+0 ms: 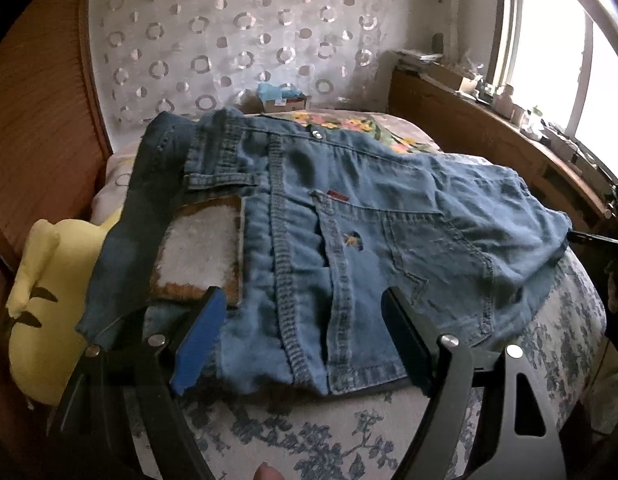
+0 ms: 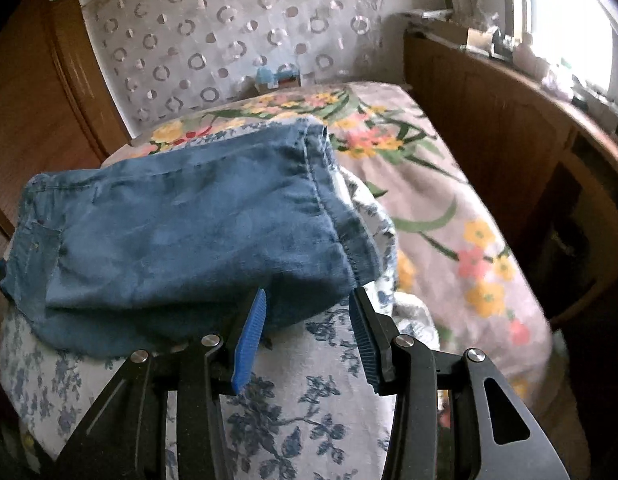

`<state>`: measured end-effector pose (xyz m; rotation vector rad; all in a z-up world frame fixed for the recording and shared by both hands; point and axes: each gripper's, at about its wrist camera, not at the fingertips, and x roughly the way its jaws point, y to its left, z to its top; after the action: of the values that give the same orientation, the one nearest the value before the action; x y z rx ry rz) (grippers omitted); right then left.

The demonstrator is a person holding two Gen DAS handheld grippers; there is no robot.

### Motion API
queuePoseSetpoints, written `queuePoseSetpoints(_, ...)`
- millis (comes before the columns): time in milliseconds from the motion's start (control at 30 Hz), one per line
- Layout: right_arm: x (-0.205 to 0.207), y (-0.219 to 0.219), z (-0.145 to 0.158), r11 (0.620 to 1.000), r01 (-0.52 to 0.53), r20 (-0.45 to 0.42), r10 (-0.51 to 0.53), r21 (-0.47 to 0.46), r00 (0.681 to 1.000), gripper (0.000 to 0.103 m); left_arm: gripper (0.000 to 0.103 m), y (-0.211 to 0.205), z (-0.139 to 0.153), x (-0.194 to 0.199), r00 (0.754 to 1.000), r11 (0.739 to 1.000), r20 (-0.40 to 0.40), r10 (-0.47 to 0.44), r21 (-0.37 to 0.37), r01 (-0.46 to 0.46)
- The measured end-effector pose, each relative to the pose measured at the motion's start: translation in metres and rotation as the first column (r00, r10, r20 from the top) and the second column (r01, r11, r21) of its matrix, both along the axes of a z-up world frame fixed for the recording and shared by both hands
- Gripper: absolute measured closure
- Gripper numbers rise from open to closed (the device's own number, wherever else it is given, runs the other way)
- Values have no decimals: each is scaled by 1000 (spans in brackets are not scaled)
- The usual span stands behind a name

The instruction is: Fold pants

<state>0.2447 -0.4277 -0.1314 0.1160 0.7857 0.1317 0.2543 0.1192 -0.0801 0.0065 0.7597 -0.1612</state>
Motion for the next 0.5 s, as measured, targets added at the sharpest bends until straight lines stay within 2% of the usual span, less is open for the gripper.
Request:
queuePoseSetpoints(133, 19, -4, -3, 997, 2, -48, 1, 74, 999, 58, 22, 9, 1, -4, 999, 999, 7, 39, 7, -39)
queuePoseSetpoints(500, 49, 20, -2, 999, 6, -45, -5, 36, 999, 58, 22, 33, -7, -12, 996, 996, 6, 93, -12, -93)
